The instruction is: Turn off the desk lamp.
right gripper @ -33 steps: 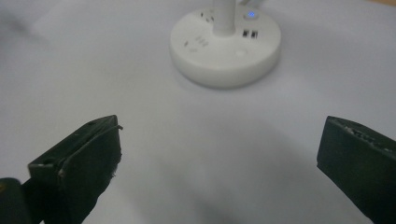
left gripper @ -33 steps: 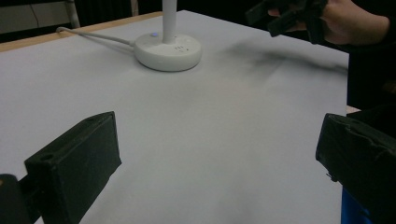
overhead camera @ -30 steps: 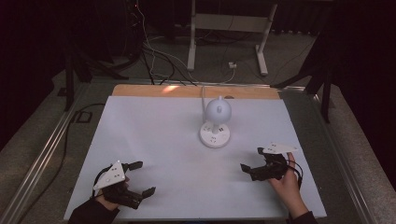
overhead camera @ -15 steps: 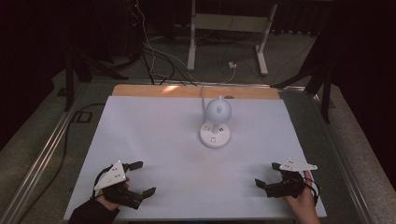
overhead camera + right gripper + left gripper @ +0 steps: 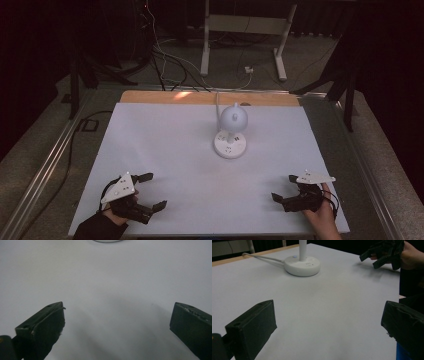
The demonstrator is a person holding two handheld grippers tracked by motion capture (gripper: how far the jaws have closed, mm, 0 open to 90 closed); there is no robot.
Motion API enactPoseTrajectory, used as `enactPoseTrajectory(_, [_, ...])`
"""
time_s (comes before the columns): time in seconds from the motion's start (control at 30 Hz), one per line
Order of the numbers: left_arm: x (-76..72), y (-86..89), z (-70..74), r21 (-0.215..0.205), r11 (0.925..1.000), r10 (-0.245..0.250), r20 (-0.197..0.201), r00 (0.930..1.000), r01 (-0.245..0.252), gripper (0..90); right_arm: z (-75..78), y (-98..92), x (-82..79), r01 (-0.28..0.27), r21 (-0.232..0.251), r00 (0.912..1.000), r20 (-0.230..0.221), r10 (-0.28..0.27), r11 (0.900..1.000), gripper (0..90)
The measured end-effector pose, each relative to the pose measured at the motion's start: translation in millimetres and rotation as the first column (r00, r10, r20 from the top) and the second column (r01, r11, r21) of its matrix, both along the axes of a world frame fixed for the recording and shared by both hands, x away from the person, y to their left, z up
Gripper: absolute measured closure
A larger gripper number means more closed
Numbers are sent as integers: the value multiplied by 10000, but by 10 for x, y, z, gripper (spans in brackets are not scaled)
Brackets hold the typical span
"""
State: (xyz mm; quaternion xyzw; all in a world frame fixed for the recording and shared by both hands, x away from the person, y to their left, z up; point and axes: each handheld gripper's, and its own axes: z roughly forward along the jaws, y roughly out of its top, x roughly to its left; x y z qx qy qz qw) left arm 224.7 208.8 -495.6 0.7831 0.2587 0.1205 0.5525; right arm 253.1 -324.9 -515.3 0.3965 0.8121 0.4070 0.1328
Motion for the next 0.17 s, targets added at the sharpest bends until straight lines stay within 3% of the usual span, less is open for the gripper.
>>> enactPoseTrajectory(0.17, [-5, -2, 5, 19, 10000, -34, 48, 10000, 34, 4, 4, 2, -3, 12, 17, 10000, -2, -12, 10000, 0])
